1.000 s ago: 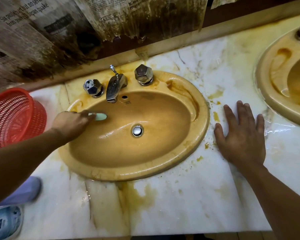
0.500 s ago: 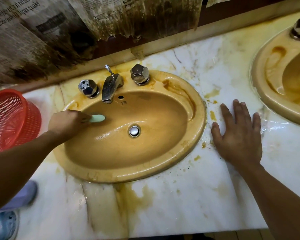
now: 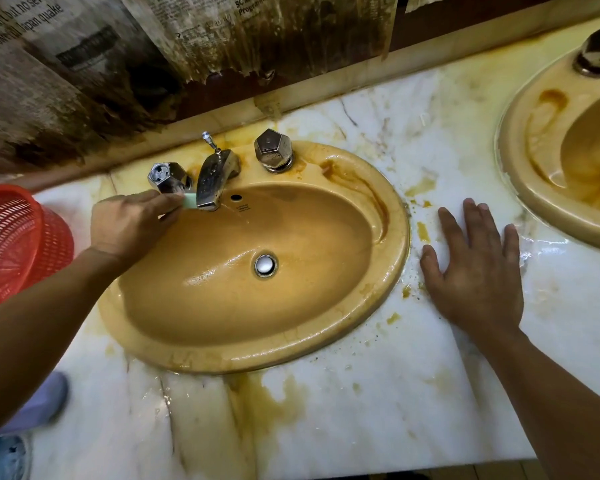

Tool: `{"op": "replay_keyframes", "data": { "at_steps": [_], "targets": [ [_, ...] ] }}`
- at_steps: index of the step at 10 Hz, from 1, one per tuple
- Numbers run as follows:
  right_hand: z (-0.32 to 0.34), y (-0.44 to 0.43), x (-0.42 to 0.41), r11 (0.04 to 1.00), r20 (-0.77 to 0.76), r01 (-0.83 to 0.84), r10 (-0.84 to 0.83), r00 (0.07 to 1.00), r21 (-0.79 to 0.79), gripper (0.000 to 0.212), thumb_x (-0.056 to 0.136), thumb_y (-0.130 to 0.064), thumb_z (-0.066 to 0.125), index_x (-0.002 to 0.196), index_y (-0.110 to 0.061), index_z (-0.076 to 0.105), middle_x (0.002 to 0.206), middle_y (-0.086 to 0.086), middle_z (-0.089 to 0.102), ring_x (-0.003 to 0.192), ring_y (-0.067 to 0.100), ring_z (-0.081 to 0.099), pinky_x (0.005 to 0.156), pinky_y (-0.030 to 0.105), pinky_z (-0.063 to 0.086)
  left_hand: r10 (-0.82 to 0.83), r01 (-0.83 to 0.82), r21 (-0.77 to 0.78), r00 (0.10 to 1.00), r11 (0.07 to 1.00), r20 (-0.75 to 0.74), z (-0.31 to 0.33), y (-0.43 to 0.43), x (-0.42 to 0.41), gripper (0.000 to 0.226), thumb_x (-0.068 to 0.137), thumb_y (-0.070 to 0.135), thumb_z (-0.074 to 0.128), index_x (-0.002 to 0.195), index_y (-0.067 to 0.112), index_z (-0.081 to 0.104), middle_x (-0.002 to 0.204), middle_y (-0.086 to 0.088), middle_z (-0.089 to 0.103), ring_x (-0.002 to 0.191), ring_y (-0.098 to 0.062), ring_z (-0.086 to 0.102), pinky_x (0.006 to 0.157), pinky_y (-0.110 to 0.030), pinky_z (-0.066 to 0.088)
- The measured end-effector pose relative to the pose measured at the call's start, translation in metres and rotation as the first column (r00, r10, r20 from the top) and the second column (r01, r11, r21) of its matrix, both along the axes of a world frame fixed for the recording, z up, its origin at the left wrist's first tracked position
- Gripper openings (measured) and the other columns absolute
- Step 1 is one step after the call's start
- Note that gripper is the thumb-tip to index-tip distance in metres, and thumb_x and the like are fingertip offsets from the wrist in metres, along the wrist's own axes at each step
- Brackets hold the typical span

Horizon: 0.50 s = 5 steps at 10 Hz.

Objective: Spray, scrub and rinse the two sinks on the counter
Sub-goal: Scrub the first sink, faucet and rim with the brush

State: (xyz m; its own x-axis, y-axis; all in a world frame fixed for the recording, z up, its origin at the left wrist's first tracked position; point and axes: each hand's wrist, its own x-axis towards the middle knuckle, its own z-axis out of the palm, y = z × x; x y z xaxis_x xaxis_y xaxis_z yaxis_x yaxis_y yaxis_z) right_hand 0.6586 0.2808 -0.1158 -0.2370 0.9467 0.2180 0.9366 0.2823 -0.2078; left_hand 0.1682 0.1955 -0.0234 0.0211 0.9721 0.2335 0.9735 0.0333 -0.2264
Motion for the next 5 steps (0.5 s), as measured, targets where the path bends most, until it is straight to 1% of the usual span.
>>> {"op": "replay_keyframes", "data": {
  "at_steps": [1,2,3,4,5],
  "targets": [
    [0.000,0.000,0.000,1.000,0.006,0.003,-0.003,1.000,-0.003,0.065,0.101,-0.049,0.036,0.158,-0.017,0.039,0.167,0.014,0.027,0.157,0.028,0.021,0.127,0.055,0.013,-0.059,0.059,-0.014,0.998,0.998,0.000,-0.005,-0.002,-0.006,0.033,0.104,0.040,0.056,0.113,0.018,0.079,0.091,-0.006,0.077,0.062,-0.035,0.068,0.048,-0.035,0.048],
    [0.001,0.000,0.000,1.000,0.006,0.007,-0.007,1.000,-0.020,0.066,0.101,-0.050,0.035,0.158,-0.018,0.038,0.168,0.013,0.026,0.157,0.027,0.019,0.127,0.054,0.011,-0.166,0.165,-0.076,0.986,0.983,-0.007,-0.004,-0.012,-0.013,0.036,0.107,0.038,0.051,0.115,0.016,0.078,0.077,-0.007,0.068,0.054,-0.034,0.061,0.044,-0.035,0.046],
    [0.001,0.000,0.001,1.000,0.011,0.003,-0.003,1.000,-0.013,0.065,0.101,-0.050,0.035,0.158,-0.017,0.039,0.168,0.013,0.027,0.157,0.027,0.020,0.126,0.055,0.012,-0.299,0.288,-0.160,0.953,0.944,-0.048,-0.004,-0.023,-0.011,0.034,0.104,0.029,0.051,0.114,0.012,0.078,0.069,-0.009,0.061,0.048,-0.033,0.057,0.043,-0.033,0.041],
    [0.000,0.000,0.000,1.000,0.006,0.001,-0.001,1.000,-0.004,0.064,0.101,-0.049,0.037,0.157,-0.016,0.040,0.167,0.014,0.028,0.157,0.028,0.021,0.126,0.055,0.013,-0.281,0.263,-0.217,0.958,0.940,-0.054,-0.005,-0.020,-0.017,0.034,0.102,0.027,0.050,0.115,0.010,0.076,0.071,-0.010,0.061,0.050,-0.034,0.057,0.043,-0.034,0.042],
    [0.001,-0.001,0.000,1.000,0.009,0.004,-0.004,1.000,-0.003,0.064,0.101,-0.048,0.038,0.157,-0.016,0.040,0.167,0.014,0.028,0.157,0.028,0.021,0.126,0.054,0.013,-0.215,0.196,-0.240,0.975,0.951,-0.055,-0.009,-0.010,-0.016,0.033,0.103,0.029,0.051,0.115,0.011,0.076,0.073,-0.011,0.063,0.051,-0.034,0.056,0.047,-0.032,0.037]
  ]
}}
